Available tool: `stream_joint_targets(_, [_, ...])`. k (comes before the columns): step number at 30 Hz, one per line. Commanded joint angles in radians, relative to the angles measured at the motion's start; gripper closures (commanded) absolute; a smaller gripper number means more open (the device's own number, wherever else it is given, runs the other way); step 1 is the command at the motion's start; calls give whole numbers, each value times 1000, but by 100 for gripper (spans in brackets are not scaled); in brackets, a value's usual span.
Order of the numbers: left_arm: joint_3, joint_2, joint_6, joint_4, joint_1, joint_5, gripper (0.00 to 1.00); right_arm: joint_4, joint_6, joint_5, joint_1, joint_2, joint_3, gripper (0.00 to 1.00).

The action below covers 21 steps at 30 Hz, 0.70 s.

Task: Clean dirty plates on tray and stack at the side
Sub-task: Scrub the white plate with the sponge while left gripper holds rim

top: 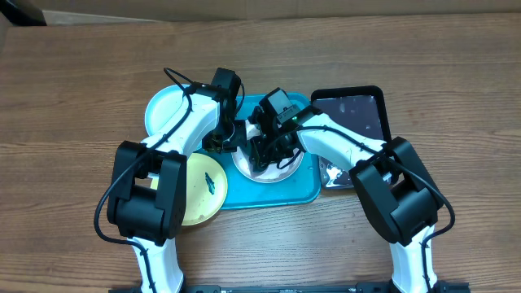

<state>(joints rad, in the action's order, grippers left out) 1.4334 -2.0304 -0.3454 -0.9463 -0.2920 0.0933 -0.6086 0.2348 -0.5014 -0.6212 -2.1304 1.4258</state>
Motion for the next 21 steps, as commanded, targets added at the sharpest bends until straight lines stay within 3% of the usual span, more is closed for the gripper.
stream_joint_targets(1, [14, -11, -14, 12, -5, 34, 96, 19, 5, -109, -16, -40, -18, 96])
stream_joint_targets(6, [14, -11, -13, 11, -5, 34, 96, 24, 4, -98, -16, -40, -18, 96])
stream_joint_targets(13, [14, -11, -13, 9, -5, 34, 96, -116, -3, 125, 3, -39, -18, 96])
stream_joint_targets(21, [14, -11, -13, 8, -5, 29, 96, -232, -11, 127, 116, -34, 14, 96])
